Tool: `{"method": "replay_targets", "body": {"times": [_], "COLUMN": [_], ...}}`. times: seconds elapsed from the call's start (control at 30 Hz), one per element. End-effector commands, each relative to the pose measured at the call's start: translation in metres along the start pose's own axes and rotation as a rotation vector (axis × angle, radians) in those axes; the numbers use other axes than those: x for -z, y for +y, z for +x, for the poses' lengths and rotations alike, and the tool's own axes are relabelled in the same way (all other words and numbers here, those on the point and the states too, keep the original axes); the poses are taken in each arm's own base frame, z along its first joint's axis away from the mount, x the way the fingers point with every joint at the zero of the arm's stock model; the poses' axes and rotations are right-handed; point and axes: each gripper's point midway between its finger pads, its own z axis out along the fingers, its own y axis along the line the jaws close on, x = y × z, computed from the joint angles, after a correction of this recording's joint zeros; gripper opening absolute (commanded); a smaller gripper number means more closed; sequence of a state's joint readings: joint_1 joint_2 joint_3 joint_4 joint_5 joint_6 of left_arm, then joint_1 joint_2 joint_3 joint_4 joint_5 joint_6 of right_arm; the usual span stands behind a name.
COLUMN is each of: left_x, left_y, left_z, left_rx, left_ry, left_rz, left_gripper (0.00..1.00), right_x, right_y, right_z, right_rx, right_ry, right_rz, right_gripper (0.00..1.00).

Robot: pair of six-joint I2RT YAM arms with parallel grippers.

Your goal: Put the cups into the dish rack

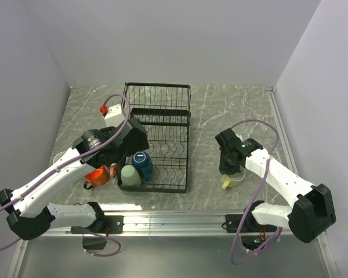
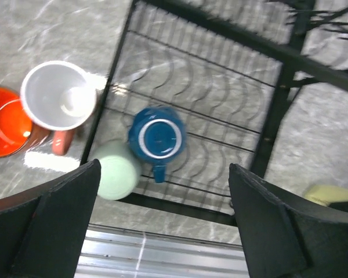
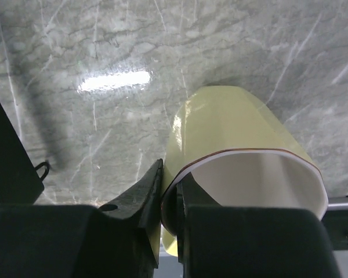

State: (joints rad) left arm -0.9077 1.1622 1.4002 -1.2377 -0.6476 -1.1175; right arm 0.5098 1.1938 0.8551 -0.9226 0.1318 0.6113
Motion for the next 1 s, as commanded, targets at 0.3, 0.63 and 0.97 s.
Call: {"method": "replay_targets", "body": {"times": [0.3,0.63,0.97], "left_x": [0.089,0.124,0.149], "left_y": [-0.159,-0.198,-0.207], "left_z": [0.006,0.023,0.034], "left_rx": [-0.126,0.077,0.173], "left_ry": [0.156,0.276,0.325], "left_rz": [0.922,1.247,1.443], "left_gripper": [0.96,0.95,0.93], "right_x": [0.187,0.311,0.340], "right_y": [0.087,0.121,0.133], "right_z": [-0.076,-0.076,-0.051], "right_rx": [0.027,0.042,0.027], "right_ry": [-0.344,-0.538,-0.515], "right_rz": [-0.610,-1.120,-1.424], "right_gripper": [0.00,0.00,0.00]}}
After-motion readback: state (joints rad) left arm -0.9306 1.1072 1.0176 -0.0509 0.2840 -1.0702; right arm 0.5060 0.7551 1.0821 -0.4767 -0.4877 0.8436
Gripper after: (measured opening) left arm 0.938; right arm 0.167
